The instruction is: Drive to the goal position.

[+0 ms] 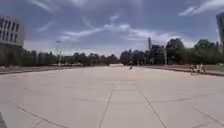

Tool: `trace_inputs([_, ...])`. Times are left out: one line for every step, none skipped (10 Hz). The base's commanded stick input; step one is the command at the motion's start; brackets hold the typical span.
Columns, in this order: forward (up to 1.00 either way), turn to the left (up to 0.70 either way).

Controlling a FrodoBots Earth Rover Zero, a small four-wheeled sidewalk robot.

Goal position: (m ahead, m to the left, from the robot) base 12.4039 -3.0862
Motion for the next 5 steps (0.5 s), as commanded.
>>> trace_inputs([0.56,0.0])
trace_inputs([0.56,0.0])
trace_inputs([0.56,0.0])
trace_inputs([0.56,0.0])
trace_inputs([0.56,0.0])
